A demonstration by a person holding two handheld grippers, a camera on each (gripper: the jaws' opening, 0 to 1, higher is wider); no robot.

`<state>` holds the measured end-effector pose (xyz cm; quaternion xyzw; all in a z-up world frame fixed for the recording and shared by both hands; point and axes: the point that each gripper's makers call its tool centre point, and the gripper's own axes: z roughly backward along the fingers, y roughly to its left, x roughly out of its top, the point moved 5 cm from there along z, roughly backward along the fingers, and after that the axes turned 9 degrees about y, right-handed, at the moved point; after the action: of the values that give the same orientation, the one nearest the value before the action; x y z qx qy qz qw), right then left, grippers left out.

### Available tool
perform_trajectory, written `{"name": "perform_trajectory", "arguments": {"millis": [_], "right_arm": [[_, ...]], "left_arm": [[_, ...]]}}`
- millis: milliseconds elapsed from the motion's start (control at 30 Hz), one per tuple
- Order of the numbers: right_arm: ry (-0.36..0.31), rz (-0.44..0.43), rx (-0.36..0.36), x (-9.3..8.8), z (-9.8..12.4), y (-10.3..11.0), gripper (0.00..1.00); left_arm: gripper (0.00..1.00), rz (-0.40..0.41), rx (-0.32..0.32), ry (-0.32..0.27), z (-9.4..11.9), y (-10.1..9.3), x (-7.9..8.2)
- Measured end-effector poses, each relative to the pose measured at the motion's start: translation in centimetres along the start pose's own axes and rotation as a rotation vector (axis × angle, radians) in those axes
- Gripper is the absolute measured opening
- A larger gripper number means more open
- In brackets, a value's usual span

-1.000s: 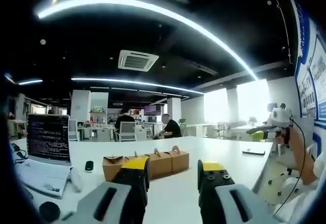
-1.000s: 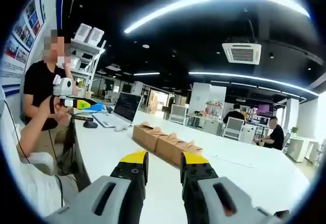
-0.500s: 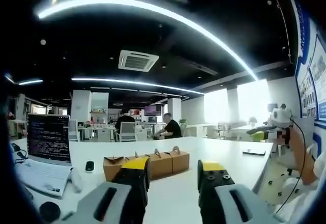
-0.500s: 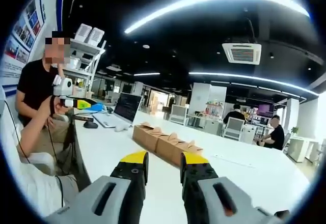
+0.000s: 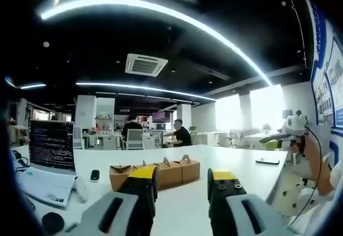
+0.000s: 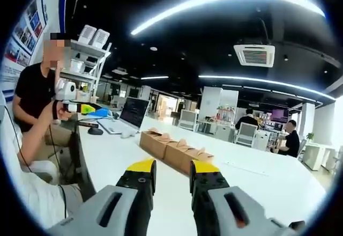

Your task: Pick up one paper box from the group, open the paper box, and remove the item inside

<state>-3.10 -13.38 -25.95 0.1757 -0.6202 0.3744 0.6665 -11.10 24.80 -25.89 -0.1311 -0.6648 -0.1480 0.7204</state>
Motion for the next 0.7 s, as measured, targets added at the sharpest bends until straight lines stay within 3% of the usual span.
{"name": "perform_trajectory", "arguments": {"millis": [700], "right_arm": [[0.006, -0.012, 0.003, -0.29, -0.55, 0.26, 0.26]], "left_arm": [[0.38, 0.000, 0.000, 0.005, -0.15, -0.16, -0.09]]}}
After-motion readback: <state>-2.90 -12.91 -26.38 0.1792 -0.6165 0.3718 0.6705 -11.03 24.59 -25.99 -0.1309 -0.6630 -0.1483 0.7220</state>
